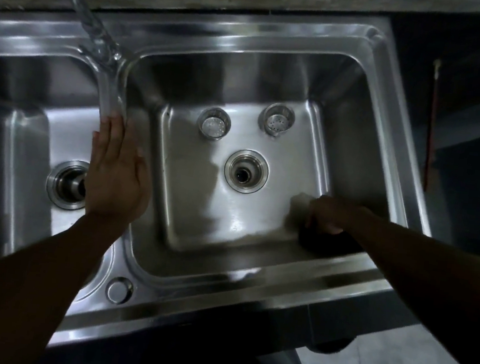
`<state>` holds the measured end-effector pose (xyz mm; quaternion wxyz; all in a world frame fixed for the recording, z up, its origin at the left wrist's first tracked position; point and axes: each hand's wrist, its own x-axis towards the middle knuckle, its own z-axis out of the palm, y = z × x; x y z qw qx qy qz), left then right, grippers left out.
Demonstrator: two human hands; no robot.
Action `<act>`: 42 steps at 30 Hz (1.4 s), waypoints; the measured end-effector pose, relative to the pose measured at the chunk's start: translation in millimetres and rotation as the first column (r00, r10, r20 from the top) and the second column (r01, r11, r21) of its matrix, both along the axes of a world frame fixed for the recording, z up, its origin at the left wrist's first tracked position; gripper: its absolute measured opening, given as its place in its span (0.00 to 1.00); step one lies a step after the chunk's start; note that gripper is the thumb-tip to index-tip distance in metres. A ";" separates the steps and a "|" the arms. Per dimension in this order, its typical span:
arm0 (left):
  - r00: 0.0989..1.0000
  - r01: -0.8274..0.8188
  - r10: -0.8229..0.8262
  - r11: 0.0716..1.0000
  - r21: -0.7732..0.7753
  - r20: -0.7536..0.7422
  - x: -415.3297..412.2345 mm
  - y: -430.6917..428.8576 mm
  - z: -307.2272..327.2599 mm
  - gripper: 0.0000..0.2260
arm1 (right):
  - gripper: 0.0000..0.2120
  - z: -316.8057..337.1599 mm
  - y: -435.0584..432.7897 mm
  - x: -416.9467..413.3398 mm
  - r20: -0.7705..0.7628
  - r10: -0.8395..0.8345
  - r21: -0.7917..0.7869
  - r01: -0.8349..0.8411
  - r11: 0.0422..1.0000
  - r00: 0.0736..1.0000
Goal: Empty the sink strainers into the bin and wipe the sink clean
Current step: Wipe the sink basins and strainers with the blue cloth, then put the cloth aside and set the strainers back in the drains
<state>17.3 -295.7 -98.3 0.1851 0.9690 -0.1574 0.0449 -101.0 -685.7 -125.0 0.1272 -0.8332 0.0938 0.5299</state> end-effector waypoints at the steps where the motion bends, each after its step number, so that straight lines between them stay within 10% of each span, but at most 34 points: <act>1: 1.000 0.007 -0.007 1.000 0.004 -0.009 -1.5 -0.4 1.2 0.23 | 0.16 6.4 0.3 -3.2 0.036 -0.003 0.025 0.003 1.000 0.999; 7: 0.979 0.056 -0.026 0.988 0.143 -0.204 -12.6 -15.6 32.0 0.33 | 0.20 43.0 44.0 -17.8 0.200 -0.571 0.436 0.449 0.780 0.797; 13: 0.830 0.487 -0.480 0.872 -0.050 -0.284 -68.0 -52.2 59.0 0.35 | 0.15 83.4 109.8 -14.0 0.148 -0.756 0.679 0.490 0.546 0.637; 20: 0.735 0.559 -0.559 0.820 -0.123 -0.385 -77.5 -72.6 77.9 0.07 | 0.15 100.3 110.1 -40.9 0.106 -0.816 0.792 0.448 0.415 0.568; 26: 0.636 0.572 -0.579 0.798 -0.192 -0.510 -91.8 -114.1 114.8 0.13 | 0.29 88.0 100.7 -77.7 0.540 -0.587 0.662 0.127 0.739 0.604; 29: 0.589 0.631 -0.604 0.759 -0.162 -0.537 -93.6 -144.7 128.8 0.01 | 0.26 92.5 73.7 -81.9 0.604 -0.581 0.613 0.147 0.776 0.546; 42: 0.631 0.684 -0.655 0.723 -0.099 -0.416 -117.7 -270.0 168.1 0.09 | 0.16 139.8 -102.2 -145.7 0.856 -0.300 0.353 -0.051 0.934 0.422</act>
